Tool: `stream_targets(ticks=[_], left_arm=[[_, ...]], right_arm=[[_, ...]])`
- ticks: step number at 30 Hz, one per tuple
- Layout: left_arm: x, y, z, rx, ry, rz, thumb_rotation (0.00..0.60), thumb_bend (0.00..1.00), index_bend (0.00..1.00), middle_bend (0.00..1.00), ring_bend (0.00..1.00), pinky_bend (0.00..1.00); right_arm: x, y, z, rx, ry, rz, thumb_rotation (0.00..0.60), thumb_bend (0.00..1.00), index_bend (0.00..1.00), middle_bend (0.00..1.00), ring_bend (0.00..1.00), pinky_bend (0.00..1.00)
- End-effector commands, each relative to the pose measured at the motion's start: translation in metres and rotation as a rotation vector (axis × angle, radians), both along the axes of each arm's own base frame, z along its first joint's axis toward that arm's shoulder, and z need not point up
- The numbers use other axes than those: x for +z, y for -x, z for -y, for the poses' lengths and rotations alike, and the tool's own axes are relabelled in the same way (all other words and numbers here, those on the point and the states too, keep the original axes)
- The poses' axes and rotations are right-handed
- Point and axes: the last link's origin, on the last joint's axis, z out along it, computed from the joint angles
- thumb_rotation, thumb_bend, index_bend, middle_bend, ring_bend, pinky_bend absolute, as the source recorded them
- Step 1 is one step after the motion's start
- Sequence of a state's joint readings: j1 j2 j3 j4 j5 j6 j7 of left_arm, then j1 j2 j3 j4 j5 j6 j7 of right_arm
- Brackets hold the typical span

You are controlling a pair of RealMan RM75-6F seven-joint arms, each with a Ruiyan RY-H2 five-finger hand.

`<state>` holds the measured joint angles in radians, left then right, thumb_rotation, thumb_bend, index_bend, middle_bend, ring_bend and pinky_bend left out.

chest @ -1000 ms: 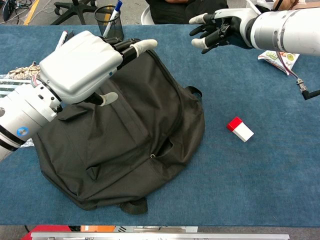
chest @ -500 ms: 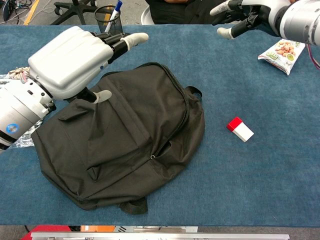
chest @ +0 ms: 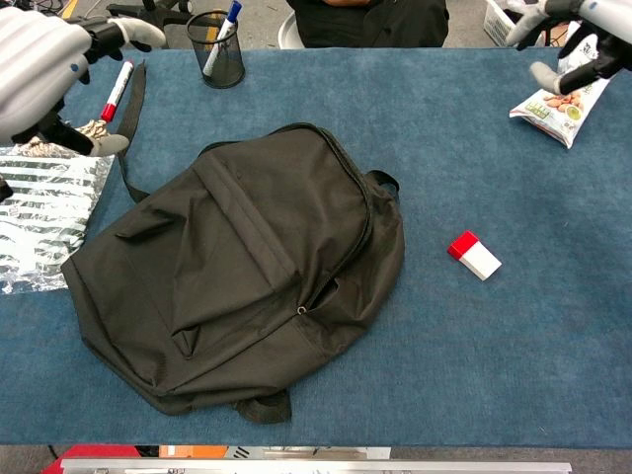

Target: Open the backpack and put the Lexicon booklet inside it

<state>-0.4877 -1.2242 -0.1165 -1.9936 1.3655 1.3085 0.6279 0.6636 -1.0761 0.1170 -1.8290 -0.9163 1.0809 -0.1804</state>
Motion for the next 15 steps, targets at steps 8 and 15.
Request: stream_targets(ticks=[8,15], left_arm=[[0.039,0.074,0.004,0.166,-0.1,0.024,0.6,0.17,0.22,0.25,0.27,0.42],[0.059,0.116,0.026,0.26,-0.165,0.046,0.6,0.17,0.24,0.27,0.27,0.41]], right_arm=[[0.034,0.059,-0.044,0.013,0.091,-0.157,0.6,0.46,0.33,0.32,0.17,0.33],[0.043,0.085,-0.075,0.023,0.16,-0.214,0.6,0.46,0.35,0.35,0.2,0.34]])
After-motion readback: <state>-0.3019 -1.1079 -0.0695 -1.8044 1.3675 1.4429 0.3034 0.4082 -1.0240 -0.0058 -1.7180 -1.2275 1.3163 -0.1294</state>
